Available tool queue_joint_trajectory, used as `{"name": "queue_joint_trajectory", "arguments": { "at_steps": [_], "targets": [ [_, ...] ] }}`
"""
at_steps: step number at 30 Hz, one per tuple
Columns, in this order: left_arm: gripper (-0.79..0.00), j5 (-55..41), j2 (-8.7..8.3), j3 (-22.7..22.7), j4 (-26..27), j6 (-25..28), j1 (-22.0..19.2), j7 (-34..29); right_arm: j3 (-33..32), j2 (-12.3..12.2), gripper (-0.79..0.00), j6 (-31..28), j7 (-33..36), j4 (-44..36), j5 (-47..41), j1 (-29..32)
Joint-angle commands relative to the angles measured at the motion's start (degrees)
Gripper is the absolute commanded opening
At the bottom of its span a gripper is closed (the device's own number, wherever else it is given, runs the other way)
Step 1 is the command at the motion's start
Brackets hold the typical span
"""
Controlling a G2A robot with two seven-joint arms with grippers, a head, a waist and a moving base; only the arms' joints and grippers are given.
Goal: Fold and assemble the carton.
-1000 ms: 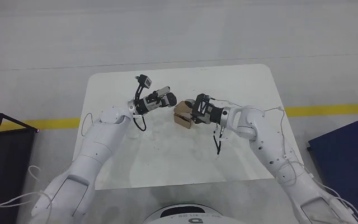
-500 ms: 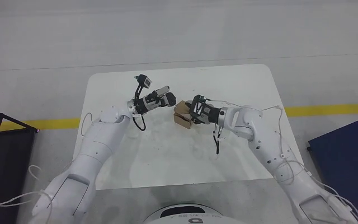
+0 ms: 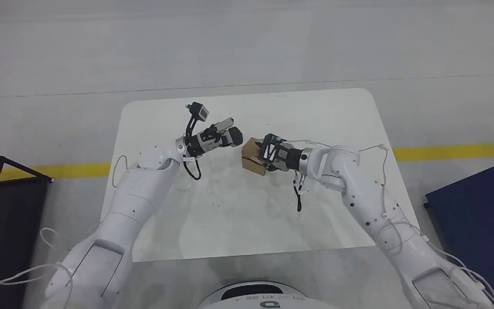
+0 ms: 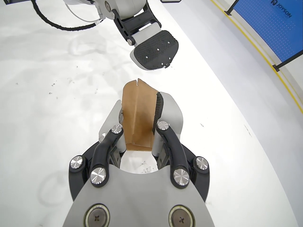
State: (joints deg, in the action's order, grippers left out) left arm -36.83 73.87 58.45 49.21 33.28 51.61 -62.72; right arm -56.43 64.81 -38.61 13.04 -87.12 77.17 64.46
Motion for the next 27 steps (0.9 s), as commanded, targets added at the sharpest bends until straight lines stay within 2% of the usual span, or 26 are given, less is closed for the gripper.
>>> {"name": "queue_joint_trajectory", "arguments": {
  "at_steps": [1,8,12,17,22,27],
  "targets": [
    [0.0,-0.1,0.1,-0.1,-0.1,-0.1,-0.3,-0.3,0.1,0.0,-0.422,0.1,0.1,-0.1,1.0,0.0],
    [0.0,-0.2,1.64,-2.2,-5.9,-0.6,-5.2,-0.5,0.3,0.0,-0.468,0.4,-0.1,0.3,2.4,-0.2],
    [0.0,3.4,3.31,-5.2,-11.0,-0.3,-9.7,1.3,0.3,0.0,-0.483,0.6,0.0,0.5,3.0,-0.2],
    [0.0,6.7,5.98,-9.2,-16.2,0.3,-14.1,3.8,-0.2,-0.1,-0.539,0.7,0.1,0.0,3.6,0.2],
    [0.0,5.4,8.48,-11.5,-19.9,1.1,-16.0,3.0,-0.7,-0.3,-0.542,0.9,0.1,-0.5,4.4,0.8],
    [0.0,4.2,9.87,-12.1,-23.7,2.4,-16.6,1.9,-0.6,-0.4,-0.545,0.5,0.0,-0.8,5.0,1.0]
  ]
}}
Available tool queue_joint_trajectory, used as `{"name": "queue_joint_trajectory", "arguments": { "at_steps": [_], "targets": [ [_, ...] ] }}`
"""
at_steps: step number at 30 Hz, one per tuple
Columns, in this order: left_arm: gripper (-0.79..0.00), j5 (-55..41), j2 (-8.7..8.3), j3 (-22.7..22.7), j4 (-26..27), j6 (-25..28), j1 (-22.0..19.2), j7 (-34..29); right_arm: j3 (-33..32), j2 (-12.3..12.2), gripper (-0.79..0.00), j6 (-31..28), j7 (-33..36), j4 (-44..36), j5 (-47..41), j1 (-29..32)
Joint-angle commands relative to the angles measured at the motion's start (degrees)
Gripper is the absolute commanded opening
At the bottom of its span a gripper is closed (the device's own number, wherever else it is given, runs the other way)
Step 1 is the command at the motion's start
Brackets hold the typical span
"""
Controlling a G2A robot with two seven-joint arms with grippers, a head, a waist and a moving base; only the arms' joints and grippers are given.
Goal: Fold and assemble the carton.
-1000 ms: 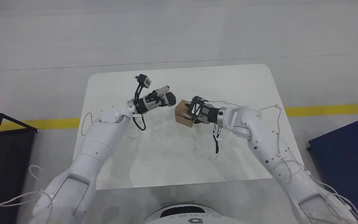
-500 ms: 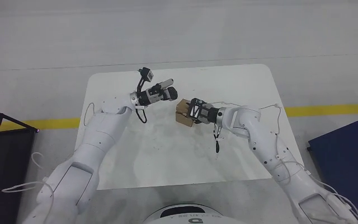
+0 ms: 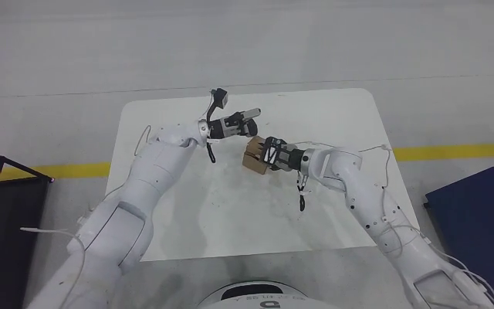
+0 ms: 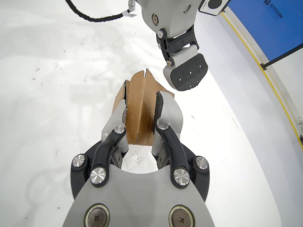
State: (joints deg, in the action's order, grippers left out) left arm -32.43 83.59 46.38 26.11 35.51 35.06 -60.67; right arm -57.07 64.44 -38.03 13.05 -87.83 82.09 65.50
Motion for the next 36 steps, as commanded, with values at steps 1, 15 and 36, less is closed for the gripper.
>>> {"name": "queue_joint_trajectory", "arguments": {
  "at_steps": [1,15,36],
  "targets": [
    [0.0,-0.4,0.33,0.0,-1.2,0.4,-0.1,-0.5,0.2,0.0,-0.548,-0.1,-0.1,-0.1,0.2,0.0],
    [0.0,-1.6,1.27,1.4,-4.5,2.5,-0.1,-2.2,1.4,0.2,-0.557,-1.2,-0.2,0.0,1.4,0.1],
    [0.0,0.6,0.97,3.1,-5.1,2.8,2.1,-2.2,-0.1,-0.6,-0.523,-6.1,-3.0,-3.9,-0.6,2.7]
  ]
}}
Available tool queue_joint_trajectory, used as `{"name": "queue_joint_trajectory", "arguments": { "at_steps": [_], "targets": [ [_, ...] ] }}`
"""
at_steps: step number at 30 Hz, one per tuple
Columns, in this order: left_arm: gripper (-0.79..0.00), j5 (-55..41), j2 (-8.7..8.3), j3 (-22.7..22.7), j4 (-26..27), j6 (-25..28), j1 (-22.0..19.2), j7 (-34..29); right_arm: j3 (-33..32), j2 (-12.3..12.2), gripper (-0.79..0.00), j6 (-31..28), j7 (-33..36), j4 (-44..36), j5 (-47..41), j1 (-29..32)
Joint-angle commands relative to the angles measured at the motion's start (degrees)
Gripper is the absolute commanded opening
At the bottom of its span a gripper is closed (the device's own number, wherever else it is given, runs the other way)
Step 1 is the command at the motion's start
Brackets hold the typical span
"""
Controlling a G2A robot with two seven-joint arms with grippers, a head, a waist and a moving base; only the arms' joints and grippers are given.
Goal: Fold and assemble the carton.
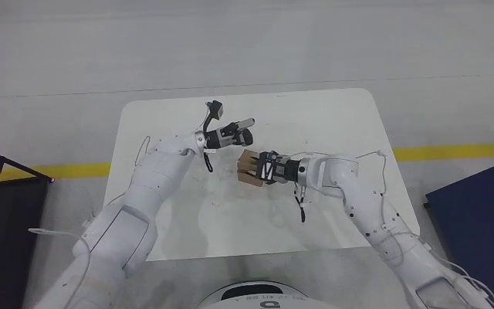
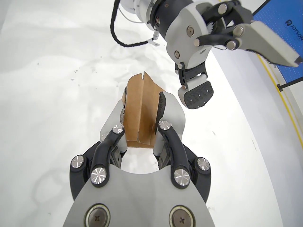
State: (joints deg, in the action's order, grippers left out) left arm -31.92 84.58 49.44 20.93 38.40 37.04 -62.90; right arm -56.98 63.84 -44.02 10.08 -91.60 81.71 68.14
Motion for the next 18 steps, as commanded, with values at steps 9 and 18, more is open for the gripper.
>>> {"name": "queue_joint_trajectory", "arguments": {
  "at_steps": [9,18],
  "targets": [
    [0.0,1.1,0.11,0.4,1.0,-0.8,0.9,0.2,-1.8,-0.5,-0.4,-2.2,-1.8,-0.9,-4.5,1.6],
    [0.0,2.0,0.14,0.8,1.3,-1.2,1.5,0.1,-2.4,-0.8,-0.523,-3.2,-1.2,-1.8,-5.8,2.2]
  ]
}}
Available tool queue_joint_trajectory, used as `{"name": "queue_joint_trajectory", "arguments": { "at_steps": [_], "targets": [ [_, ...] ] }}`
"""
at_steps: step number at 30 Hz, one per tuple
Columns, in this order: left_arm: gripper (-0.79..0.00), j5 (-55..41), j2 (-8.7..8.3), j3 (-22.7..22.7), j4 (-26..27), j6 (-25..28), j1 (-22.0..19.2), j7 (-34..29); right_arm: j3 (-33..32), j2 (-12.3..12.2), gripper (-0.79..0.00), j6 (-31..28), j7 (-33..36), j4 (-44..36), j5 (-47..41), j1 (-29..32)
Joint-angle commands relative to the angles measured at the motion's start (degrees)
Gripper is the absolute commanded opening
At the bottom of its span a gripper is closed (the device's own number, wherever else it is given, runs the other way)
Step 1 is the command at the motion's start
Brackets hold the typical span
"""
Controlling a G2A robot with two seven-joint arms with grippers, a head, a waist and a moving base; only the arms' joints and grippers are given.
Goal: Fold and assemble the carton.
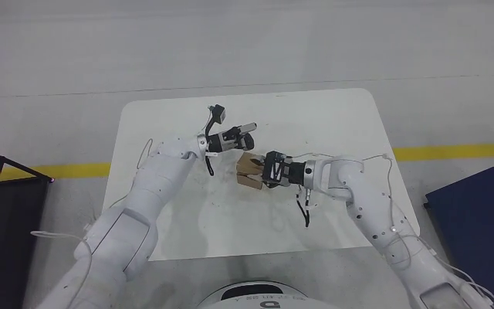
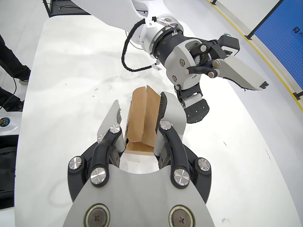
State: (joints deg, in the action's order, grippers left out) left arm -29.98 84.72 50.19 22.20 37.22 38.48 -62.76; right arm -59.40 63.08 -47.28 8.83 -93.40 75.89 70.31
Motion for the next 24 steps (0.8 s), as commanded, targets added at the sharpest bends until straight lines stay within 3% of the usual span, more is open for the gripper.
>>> {"name": "queue_joint_trajectory", "arguments": {
  "at_steps": [1,11,24],
  "targets": [
    [0.0,0.2,-0.01,0.1,0.0,0.0,0.1,-0.1,0.1,0.0,-0.529,0.2,0.2,0.0,0.2,0.0],
    [0.0,0.7,-0.14,0.8,0.6,-0.3,0.8,-0.2,1.0,0.0,-0.477,1.3,0.9,0.5,2.7,-0.1],
    [0.0,1.2,-0.13,1.6,1.1,-0.6,1.2,-0.8,2.6,-0.2,-0.477,5.3,2.6,-1.4,11.8,0.4]
  ]
}}
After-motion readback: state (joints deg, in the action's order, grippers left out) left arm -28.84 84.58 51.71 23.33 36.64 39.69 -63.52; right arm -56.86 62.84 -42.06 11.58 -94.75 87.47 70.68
